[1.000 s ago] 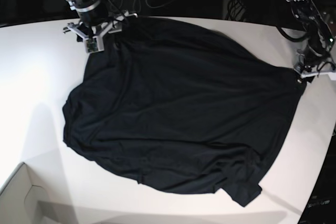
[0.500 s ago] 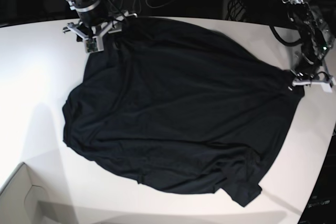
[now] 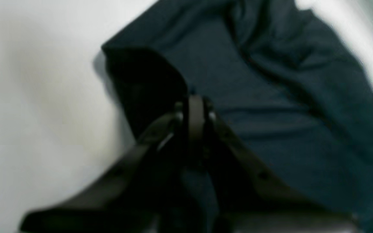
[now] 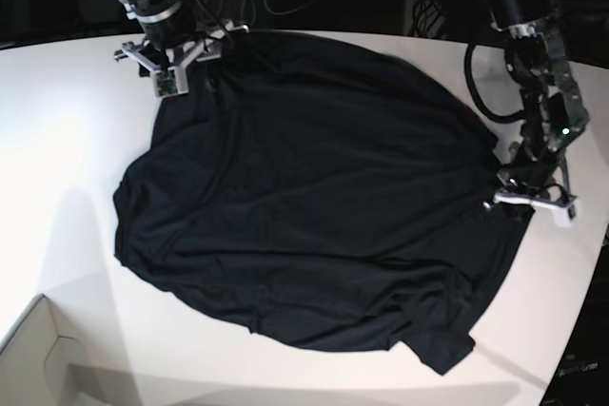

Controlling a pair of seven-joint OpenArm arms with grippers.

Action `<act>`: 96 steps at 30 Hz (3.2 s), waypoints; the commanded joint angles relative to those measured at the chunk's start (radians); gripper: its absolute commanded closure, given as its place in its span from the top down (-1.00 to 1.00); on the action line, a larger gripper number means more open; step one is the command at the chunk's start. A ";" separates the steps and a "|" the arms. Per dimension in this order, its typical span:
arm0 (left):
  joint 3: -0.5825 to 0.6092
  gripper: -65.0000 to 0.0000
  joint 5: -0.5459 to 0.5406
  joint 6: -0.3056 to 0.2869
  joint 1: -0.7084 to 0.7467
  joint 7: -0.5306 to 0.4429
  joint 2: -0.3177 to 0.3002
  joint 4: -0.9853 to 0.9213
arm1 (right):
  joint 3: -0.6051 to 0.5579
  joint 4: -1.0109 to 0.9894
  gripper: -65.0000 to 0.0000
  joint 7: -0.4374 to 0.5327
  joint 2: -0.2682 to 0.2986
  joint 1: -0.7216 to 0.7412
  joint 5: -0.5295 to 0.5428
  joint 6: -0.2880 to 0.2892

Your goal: Layout the t-shirt on the table in an organized manner, then fold the t-shirt properly

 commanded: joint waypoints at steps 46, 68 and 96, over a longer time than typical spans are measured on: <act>0.007 -0.78 0.049 -0.014 -0.078 -0.021 -0.002 -0.171 | 0.002 0.016 -0.11 0.020 0.000 -0.006 0.005 0.004; -0.305 -1.00 -0.227 -0.011 0.207 -0.012 -0.022 0.242 | 0.002 0.016 -0.11 0.023 0.000 -0.005 0.005 0.004; -0.414 -1.00 -0.310 -0.014 0.296 -0.015 -0.024 -0.039 | 0.007 -0.229 0.05 -0.052 0.008 0.222 0.000 0.004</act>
